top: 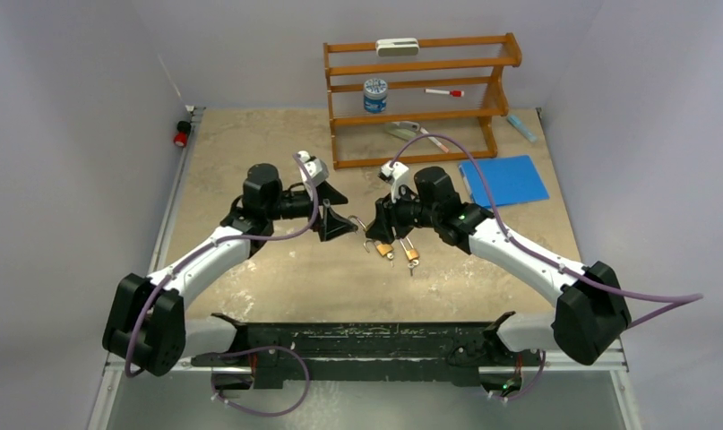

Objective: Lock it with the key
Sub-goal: Pick up the lock from the center of the board.

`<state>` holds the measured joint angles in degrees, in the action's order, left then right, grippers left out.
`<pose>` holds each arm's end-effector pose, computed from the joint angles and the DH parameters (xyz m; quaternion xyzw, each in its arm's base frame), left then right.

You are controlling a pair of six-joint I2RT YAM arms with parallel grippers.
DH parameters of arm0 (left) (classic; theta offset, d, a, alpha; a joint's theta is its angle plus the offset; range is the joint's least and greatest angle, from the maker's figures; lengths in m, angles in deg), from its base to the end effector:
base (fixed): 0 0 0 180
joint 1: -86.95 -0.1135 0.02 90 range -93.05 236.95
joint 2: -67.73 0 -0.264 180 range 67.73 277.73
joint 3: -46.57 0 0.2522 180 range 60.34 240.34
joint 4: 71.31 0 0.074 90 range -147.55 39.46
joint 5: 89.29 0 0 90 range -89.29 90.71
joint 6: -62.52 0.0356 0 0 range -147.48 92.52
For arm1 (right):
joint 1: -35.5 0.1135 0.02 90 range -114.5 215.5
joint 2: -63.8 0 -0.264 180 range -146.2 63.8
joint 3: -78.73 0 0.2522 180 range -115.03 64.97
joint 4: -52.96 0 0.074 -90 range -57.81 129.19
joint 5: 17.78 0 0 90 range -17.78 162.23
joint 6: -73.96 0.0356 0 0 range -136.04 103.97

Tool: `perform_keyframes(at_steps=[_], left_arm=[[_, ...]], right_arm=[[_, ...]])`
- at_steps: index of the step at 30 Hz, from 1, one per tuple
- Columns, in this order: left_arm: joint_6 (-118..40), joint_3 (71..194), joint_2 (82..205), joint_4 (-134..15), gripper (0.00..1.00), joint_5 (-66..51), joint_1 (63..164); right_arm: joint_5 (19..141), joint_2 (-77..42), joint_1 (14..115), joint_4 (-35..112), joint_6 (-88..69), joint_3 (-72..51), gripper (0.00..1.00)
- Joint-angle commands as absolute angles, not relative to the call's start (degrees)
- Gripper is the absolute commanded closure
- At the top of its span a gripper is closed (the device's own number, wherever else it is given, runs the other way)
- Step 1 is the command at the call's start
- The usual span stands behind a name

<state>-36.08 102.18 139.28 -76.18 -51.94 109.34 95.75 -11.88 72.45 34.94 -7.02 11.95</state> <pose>0.2414 -0.1301 0.2763 0.3629 0.6531 -0.4821 0.4575 0.2304 0.1911 0.2820 -0.3049 0.7840 0.3600 0.4036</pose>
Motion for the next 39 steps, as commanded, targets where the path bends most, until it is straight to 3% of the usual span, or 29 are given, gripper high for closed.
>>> perform_keyframes(at_steps=[1, 5, 10, 13, 22, 32, 39], left_arm=[[-27.95, 106.37, 141.93, -67.68, 0.13, -52.28, 110.41], [-23.37, 107.24, 142.96, -63.07, 0.18, -49.90, 110.41], [-21.88, 107.55, 143.19, -62.02, 0.35, -48.20, 110.41], [-21.71, 107.79, 143.67, -62.41, 0.40, -49.47, 110.41], [-26.99, 103.55, 140.93, -74.69, 0.32, -57.77, 110.41], [-22.80, 105.74, 143.68, -68.67, 0.36, -59.18, 110.41], [-23.25, 106.21, 145.26, -69.63, 0.28, -58.59, 110.79]], right_arm=[[96.02, -9.62, 72.19, 36.26, -7.49, 8.72, 1.00], [95.50, -8.27, 72.15, 35.60, -7.51, 8.28, 1.00], [96.00, -7.74, 72.20, 34.92, -7.68, 8.10, 1.00], [96.72, -7.45, 72.15, 35.04, -7.77, 8.27, 1.00], [98.62, -7.96, 72.15, 34.80, -8.47, 8.16, 1.00], [99.02, -8.49, 72.15, 34.37, -8.75, 7.59, 1.00], [99.29, -9.13, 72.21, 34.18, -9.51, 7.18, 1.00]])
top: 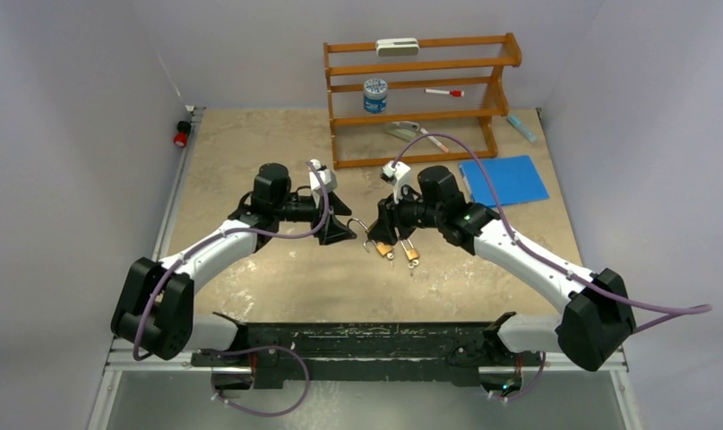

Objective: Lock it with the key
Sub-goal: Pick up the lock from the center of the board.

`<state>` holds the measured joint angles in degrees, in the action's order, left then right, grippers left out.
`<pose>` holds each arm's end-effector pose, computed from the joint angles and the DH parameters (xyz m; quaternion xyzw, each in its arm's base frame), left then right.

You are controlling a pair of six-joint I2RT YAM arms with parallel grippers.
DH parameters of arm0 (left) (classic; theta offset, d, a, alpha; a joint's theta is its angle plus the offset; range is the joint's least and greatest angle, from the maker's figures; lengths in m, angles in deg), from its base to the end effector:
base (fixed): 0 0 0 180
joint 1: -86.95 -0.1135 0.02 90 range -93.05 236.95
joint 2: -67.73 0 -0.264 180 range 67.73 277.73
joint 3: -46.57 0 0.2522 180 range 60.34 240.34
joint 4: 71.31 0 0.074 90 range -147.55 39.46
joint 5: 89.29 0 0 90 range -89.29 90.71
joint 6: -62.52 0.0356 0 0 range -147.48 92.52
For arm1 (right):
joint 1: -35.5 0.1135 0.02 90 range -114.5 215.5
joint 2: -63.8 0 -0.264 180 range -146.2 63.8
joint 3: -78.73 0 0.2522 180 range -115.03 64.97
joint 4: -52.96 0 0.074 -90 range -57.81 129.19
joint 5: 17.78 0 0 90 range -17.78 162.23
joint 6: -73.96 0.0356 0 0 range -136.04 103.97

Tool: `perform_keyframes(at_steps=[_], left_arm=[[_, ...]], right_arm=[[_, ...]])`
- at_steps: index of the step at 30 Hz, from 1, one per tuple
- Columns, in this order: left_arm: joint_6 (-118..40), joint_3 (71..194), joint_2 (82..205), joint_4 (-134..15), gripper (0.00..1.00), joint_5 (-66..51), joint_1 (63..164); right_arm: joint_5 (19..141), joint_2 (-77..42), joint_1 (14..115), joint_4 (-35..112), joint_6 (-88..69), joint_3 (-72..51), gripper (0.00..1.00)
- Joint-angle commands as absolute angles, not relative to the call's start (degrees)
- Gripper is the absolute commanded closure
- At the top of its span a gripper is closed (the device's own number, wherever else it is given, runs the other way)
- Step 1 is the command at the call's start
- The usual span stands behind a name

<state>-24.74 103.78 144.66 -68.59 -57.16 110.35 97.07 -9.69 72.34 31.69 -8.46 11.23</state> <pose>0.2483 -0.1403 0.2501 0.4265 0.6477 -0.4829 0.4066 0.2234 0.1860 0.2916 -0.3190 0.7785 0.3622 0.4012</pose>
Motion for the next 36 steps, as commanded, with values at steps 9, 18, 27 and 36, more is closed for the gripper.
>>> perform_keyframes(at_steps=[9, 18, 27, 36], left_arm=[[-22.93, 107.72, 147.95, -69.82, 0.29, -57.91, 113.01], [-21.62, 108.51, 148.23, -68.95, 1.00, -59.41, 113.05], [-34.22, 105.55, 146.80, -83.21, 1.00, -55.19, 112.97], [-51.14, 99.46, 144.18, -111.29, 1.00, -41.81, 112.96]], right_arm=[[99.47, -10.70, 72.24, 35.42, -9.53, 6.95, 1.00], [100.93, -10.33, 72.24, 34.91, -10.05, 7.37, 1.00], [101.18, -7.94, 72.24, 35.00, -9.44, 7.78, 0.62], [88.38, -1.09, 72.24, 47.29, -6.59, 11.83, 0.09]])
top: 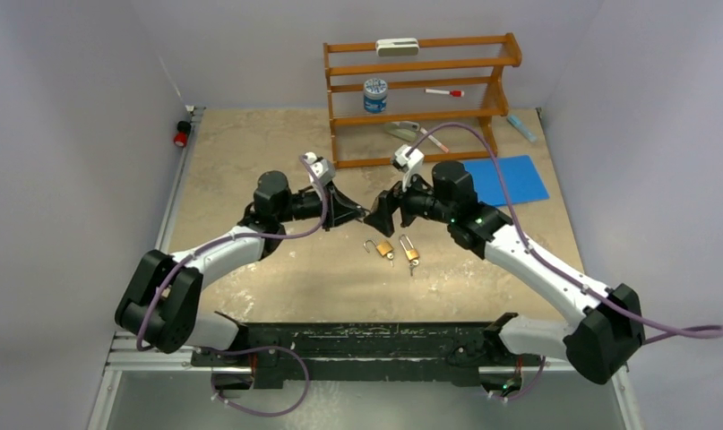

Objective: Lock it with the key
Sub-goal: Pick up the lock from the center of the board.

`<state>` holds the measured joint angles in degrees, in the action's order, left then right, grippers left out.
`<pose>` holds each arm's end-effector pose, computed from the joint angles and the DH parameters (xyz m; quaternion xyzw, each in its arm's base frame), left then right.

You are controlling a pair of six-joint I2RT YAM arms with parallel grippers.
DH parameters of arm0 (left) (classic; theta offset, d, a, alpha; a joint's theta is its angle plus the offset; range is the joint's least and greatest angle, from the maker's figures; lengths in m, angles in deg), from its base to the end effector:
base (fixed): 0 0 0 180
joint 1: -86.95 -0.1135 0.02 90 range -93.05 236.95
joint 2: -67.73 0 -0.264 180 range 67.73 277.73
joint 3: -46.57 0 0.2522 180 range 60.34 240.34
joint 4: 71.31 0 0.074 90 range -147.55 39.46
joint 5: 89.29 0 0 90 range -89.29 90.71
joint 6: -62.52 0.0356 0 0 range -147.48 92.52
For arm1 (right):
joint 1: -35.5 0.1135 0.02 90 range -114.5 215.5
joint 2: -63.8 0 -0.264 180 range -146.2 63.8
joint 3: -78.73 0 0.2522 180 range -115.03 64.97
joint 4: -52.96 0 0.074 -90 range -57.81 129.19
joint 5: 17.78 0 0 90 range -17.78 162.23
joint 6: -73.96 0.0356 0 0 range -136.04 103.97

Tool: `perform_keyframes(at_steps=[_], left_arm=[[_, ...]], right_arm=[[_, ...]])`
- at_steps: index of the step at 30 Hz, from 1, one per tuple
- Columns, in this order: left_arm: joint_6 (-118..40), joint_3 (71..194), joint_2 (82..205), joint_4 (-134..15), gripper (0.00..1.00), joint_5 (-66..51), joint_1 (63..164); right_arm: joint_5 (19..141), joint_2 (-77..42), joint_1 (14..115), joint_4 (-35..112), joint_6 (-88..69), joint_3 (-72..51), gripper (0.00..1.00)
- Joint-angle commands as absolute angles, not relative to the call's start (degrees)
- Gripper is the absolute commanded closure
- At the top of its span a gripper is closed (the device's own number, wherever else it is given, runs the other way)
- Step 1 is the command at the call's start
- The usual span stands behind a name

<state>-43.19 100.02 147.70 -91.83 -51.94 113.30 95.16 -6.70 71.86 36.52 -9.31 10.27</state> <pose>0.2516 -0.1562 0.2509 0.3572 0.6357 -0.5228 0.4415 0.2214 0.1803 0.3195 -0.3157 0.7391 0.3604 0.4734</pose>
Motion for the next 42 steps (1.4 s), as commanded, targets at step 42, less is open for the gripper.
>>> perform_keyframes(at_steps=[42], left_arm=[[-65.13, 97.44, 137.53, -136.56, 1.00, -50.60, 111.40]], right_arm=[[122.49, -4.46, 63.07, 109.85, 4.37, 27.94, 0.26]])
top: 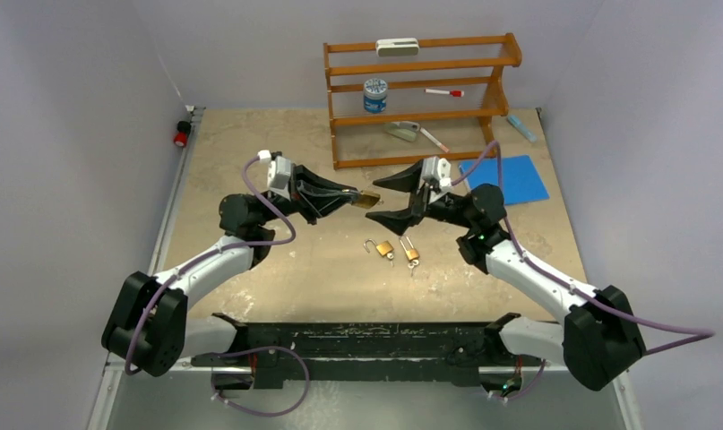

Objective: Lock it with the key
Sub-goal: Pick up the lock from the center of the board.

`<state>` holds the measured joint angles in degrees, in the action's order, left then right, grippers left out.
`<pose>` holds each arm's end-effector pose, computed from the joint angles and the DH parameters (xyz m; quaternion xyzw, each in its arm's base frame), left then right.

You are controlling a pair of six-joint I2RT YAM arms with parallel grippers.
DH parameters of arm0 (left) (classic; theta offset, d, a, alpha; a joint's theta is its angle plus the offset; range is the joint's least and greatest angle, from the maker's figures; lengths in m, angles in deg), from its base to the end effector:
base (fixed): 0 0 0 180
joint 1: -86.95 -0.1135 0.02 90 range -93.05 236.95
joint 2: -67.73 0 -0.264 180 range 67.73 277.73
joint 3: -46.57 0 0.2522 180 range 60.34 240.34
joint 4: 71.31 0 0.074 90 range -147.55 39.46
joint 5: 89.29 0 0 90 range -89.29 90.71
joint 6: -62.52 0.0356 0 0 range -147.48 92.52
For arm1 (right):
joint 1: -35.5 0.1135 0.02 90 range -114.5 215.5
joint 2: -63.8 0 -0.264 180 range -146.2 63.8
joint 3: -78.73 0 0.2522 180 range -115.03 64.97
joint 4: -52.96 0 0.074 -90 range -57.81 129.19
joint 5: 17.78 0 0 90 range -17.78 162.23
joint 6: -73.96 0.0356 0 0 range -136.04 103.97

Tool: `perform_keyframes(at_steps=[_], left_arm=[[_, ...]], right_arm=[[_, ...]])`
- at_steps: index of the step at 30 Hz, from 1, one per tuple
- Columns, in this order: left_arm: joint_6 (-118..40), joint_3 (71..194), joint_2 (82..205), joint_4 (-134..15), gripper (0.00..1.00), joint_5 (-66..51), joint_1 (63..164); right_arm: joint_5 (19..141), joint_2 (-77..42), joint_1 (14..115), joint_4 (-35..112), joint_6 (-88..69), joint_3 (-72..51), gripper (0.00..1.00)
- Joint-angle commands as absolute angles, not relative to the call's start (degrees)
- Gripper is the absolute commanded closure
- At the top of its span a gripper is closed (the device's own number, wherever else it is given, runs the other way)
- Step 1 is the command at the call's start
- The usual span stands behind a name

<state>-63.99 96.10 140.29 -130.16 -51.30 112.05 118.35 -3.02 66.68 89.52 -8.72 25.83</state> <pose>0.2152 -0.1318 0.3228 0.3477 0.4461 -0.5813 0.5850 0.2023 0.1524 0.3335 -0.4244 0.4318 0.4575 0.6512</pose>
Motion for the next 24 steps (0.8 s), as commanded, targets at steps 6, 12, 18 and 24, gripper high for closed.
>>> perform_keyframes(at_steps=[6, 12, 18, 24], left_arm=[[-68.07, 98.64, 138.61, -140.78, 1.00, -50.65, 111.38], [-70.70, 100.24, 140.92, -144.80, 1.00, -49.08, 111.32], [-69.54, 101.34, 141.94, -144.59, 1.00, -46.91, 111.12], [-68.42, 102.91, 143.64, -143.82, 1.00, -42.17, 110.94]], right_arm=[[130.80, -18.19, 58.08, 140.27, 28.60, 23.43, 0.25], [131.59, -24.17, 57.40, 143.08, 36.10, 15.17, 0.25], [131.69, -22.77, 57.71, 143.08, 36.23, 14.56, 0.25], [130.87, -20.21, 58.09, 143.08, 34.48, 17.71, 0.25]])
